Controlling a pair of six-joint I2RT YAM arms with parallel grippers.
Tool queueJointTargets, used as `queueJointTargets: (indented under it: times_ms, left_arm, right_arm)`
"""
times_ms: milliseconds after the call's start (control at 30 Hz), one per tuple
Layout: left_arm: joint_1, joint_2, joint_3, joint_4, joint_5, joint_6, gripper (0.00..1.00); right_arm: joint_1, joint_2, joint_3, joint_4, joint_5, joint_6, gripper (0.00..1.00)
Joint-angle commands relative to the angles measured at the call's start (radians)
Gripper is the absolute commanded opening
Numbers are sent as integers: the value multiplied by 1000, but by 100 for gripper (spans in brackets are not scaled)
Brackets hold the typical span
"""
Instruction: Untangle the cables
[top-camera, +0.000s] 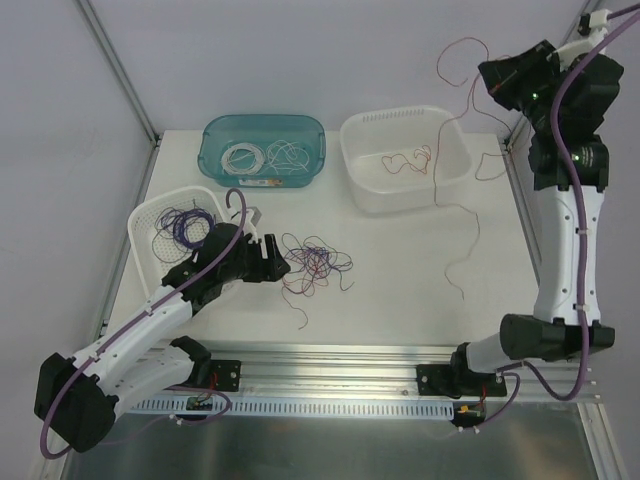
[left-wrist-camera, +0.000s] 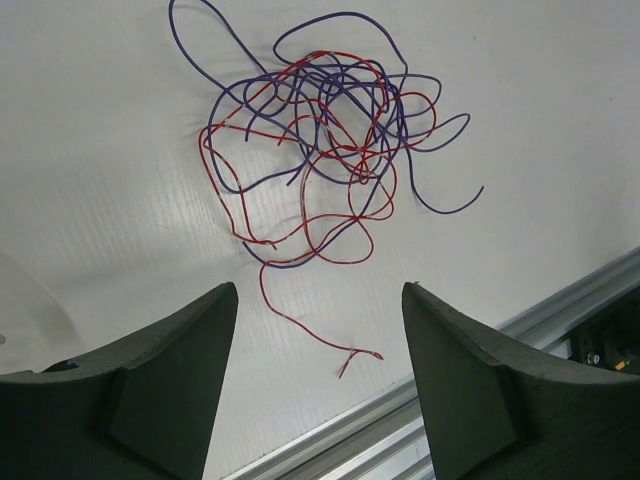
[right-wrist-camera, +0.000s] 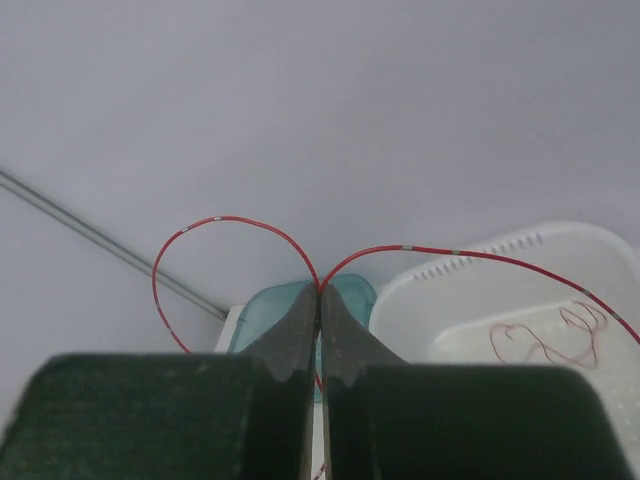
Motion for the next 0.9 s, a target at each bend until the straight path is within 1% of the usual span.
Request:
queueJointTargets:
  times_ms: [0, 100, 167, 233, 267, 300, 367, 400, 467, 533, 567, 667, 700, 767, 833, 867]
  left_arm:
    - [6, 5, 38, 6, 3, 16, 68]
    - [8, 5, 35, 6, 0, 10, 71]
    - [8, 3, 32, 5, 0, 6, 74]
    - [6, 2, 29, 3, 1, 3, 76]
    - [6, -1, 27, 2, 0, 2, 78]
    - [8, -3, 27, 0, 0, 2, 80]
    - [6, -5, 26, -1, -5, 4, 82]
    - [6, -5, 24, -3, -6, 6, 86]
    - [6, -3, 26, -6, -11, 7, 90]
    - [8, 0, 29, -8, -12, 7, 94]
    - [8, 0, 30, -8, -14, 7, 95]
    - [6, 5, 35, -9, -17, 12, 99]
    - [8, 9, 35, -6, -21, 15, 99]
    - [8, 17, 40, -8, -26, 19, 99]
    - [6, 34, 46, -8, -28, 22, 99]
    - [6, 40, 50, -8, -25, 27, 99]
  right_arm:
    - [17, 157, 109, 186, -128, 35, 1]
    - [20, 276, 198, 288, -145, 52, 1]
    - [42, 361, 236, 320, -148, 40, 1]
    - [51, 414, 276, 363, -151, 30, 1]
    - [59, 435, 281, 374, -148, 24, 1]
    - [62, 481, 285, 376, -143, 6, 1]
    - [71, 518, 273, 368, -126, -5, 1]
    - [74, 555, 264, 351, -119, -5, 1]
    - [82, 579, 207, 339, -107, -10, 2]
    - [88, 596, 140, 313, -96, -32, 16]
    - [89, 595, 114, 304, -94, -42, 31]
    - [89, 560, 42, 261, -102, -81, 45]
    - [89, 543, 28, 232, -105, -97, 55]
    - [88, 479, -29, 198, -105, -158, 64]
    - [80, 428, -93, 170, -84, -203, 68]
    - [73, 372, -127, 170, -87, -245, 69]
